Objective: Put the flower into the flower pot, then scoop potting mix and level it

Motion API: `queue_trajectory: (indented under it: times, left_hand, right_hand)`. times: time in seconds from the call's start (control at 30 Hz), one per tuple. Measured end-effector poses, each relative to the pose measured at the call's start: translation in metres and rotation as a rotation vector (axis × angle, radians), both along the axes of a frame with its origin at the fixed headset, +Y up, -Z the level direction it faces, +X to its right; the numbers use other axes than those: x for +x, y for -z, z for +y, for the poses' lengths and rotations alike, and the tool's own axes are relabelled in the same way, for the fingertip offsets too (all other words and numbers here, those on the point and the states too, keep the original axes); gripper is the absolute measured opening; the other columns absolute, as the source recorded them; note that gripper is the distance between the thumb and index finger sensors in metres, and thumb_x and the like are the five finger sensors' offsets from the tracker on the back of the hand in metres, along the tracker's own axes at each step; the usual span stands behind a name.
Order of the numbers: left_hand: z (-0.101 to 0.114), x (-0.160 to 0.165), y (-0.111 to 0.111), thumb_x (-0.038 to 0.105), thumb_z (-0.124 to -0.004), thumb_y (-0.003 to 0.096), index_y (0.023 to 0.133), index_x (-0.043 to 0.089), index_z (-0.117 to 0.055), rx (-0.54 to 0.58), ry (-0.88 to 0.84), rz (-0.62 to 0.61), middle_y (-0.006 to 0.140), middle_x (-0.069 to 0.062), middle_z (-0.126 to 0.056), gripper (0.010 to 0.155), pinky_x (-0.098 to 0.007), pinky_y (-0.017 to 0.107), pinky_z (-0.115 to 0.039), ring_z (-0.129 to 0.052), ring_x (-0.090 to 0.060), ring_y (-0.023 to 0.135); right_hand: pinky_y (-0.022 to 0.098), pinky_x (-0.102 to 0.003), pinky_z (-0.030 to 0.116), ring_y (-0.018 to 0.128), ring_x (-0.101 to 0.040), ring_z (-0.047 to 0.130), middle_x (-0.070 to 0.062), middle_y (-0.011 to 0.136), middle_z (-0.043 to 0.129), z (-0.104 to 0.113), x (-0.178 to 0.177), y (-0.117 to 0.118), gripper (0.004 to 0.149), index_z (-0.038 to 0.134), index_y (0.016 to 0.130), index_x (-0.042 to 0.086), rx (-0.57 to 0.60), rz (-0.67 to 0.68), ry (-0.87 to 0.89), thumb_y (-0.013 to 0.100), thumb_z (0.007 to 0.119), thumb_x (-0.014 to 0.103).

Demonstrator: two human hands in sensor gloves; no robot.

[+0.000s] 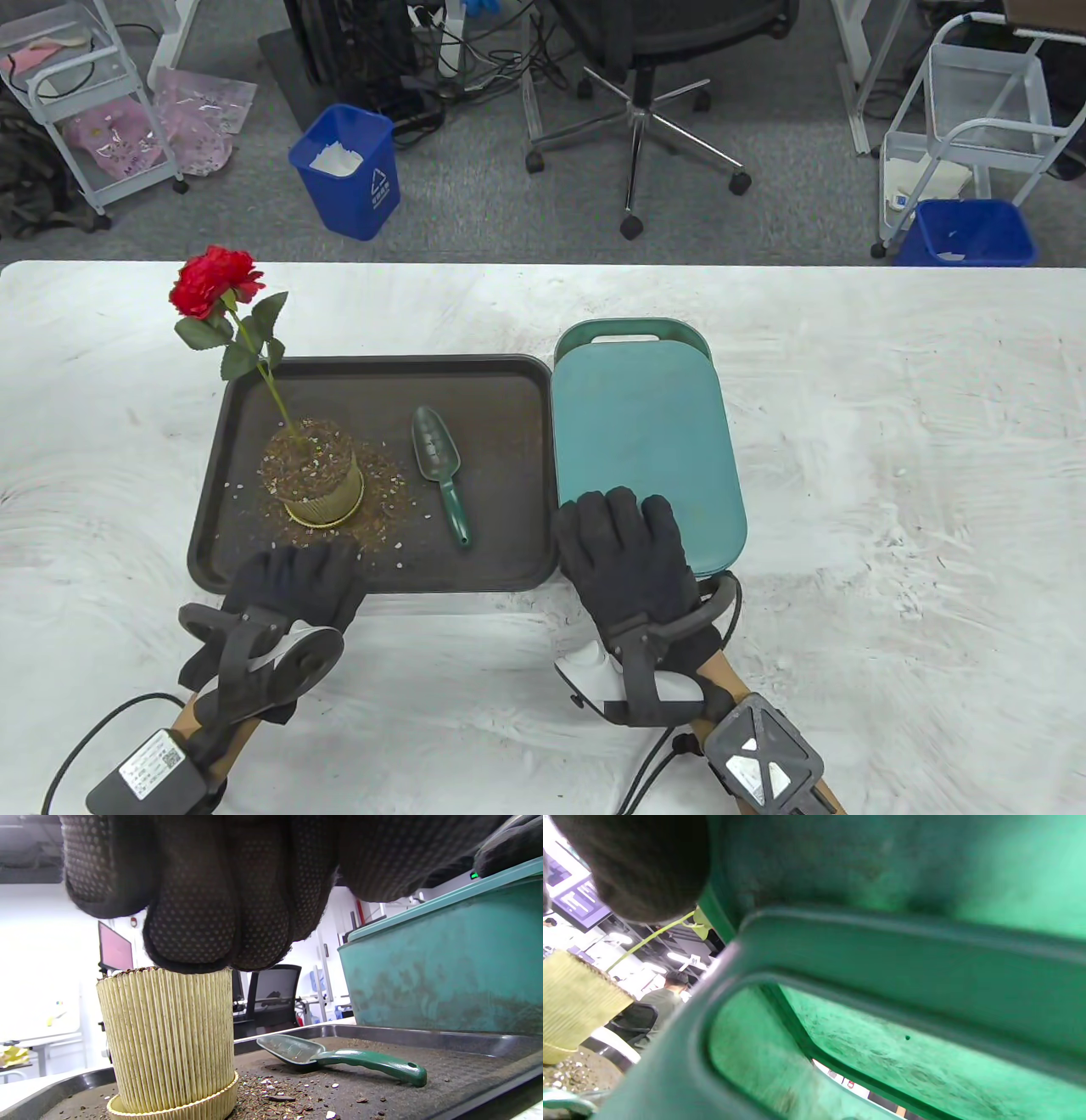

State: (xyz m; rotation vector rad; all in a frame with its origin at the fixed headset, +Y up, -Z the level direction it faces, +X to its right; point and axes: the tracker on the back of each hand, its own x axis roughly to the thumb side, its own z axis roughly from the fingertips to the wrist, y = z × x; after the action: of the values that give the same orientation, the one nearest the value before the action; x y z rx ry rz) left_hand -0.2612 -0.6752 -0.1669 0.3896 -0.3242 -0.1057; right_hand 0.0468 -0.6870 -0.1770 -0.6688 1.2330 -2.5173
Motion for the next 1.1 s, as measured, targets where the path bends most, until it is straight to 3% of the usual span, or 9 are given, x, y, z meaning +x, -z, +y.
queue_trajectory:
  times: [0.27, 0.5, 0.73, 1.1]
  left_hand:
    - [0.0, -0.001, 0.001, 0.053, -0.08, 0.0383, 0.082, 0.024, -0.093, -0.002, 0.0, 0.003, 0.071, 0.0, -0.103, 0.054, -0.044, 0.046, -0.091, -0.111, -0.027, 0.05]
    - [-0.001, 0.0, 0.001, 0.053, -0.08, 0.0384, 0.082, 0.023, -0.093, -0.008, 0.005, -0.003, 0.071, 0.0, -0.103, 0.054, -0.044, 0.046, -0.091, -0.111, -0.027, 0.05]
    - [-0.001, 0.001, 0.001, 0.053, -0.08, 0.0383, 0.081, 0.024, -0.093, -0.011, 0.007, -0.004, 0.071, 0.0, -0.103, 0.054, -0.044, 0.046, -0.091, -0.111, -0.027, 0.05]
    - [-0.001, 0.001, 0.0, 0.053, -0.08, 0.0383, 0.082, 0.024, -0.093, -0.001, 0.006, -0.008, 0.071, 0.0, -0.103, 0.054, -0.044, 0.046, -0.09, -0.111, -0.027, 0.05]
  right_hand:
    - [0.054, -0.067, 0.082, 0.08, -0.039, 0.093, -0.008, 0.093, 0.086, -0.002, -0.009, 0.025, 0.059, 0.076, 0.089, 0.024, -0.008, -0.02, -0.068, 0.036, 0.076, 0.049]
    - [0.058, -0.076, 0.071, 0.087, -0.045, 0.083, -0.016, 0.101, 0.076, -0.006, -0.011, 0.03, 0.062, 0.066, 0.097, 0.024, -0.071, -0.121, -0.055, 0.042, 0.06, 0.051]
    - [0.06, -0.081, 0.062, 0.091, -0.046, 0.077, -0.016, 0.106, 0.071, -0.007, -0.017, 0.029, 0.054, 0.066, 0.097, 0.034, -0.114, -0.113, -0.032, 0.043, 0.062, 0.042]
    - [0.061, -0.078, 0.064, 0.092, -0.044, 0.079, -0.01, 0.105, 0.075, -0.006, -0.027, 0.028, 0.051, 0.075, 0.092, 0.026, -0.118, -0.141, 0.003, 0.042, 0.07, 0.032]
